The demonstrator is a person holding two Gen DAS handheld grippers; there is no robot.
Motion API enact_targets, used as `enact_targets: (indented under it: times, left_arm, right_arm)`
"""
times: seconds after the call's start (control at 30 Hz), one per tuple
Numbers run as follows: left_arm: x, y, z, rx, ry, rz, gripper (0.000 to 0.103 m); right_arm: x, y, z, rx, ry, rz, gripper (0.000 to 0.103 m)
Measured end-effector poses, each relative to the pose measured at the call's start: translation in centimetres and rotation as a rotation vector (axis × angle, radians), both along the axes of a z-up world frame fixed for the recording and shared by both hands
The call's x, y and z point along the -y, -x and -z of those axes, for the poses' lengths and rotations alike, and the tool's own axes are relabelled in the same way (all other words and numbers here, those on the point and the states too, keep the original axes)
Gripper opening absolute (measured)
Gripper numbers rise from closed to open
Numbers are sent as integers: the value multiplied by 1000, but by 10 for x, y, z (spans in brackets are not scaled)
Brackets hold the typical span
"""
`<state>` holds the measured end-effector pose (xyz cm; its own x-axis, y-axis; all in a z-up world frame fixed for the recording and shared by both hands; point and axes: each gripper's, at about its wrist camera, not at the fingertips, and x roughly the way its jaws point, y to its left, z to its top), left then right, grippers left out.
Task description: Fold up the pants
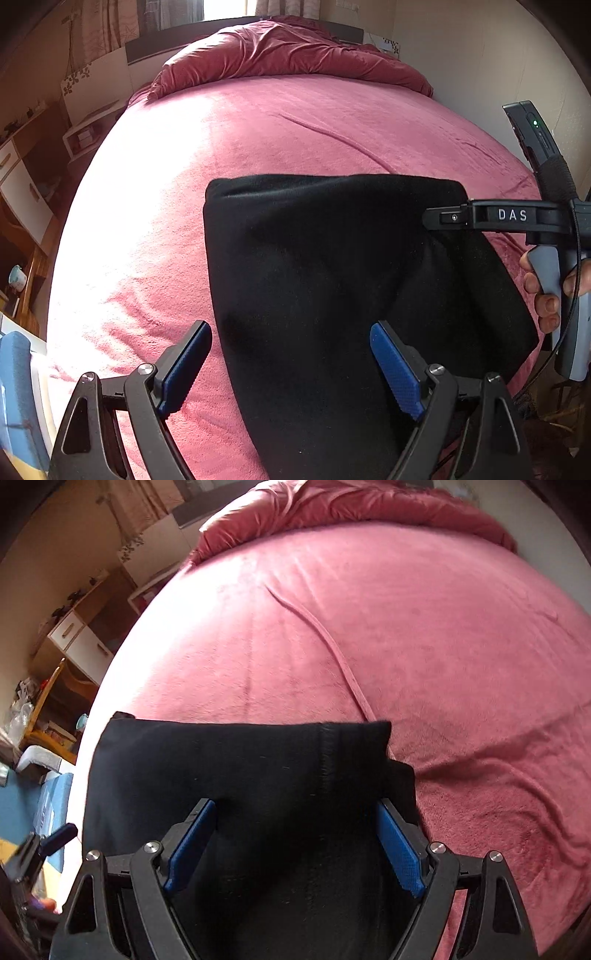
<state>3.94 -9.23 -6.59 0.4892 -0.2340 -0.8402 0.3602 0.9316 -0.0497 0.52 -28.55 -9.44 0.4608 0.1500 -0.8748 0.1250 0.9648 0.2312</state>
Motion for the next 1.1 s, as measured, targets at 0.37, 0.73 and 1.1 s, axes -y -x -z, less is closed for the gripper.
enact_targets:
  times: [0.37,0.73,1.1]
  left_arm:
    - [-15,-4,8,-20,105,-29,92]
    - [-48,-28,43,-226,362,-32,90]
    - [-36,-30,29,-227,473,22,41]
  right_arm:
    - [9,15,-9,49,-23,29,93]
    - [51,73,29,-49,-259,49,93]
    - [47,83,12,7,-323,-23,46]
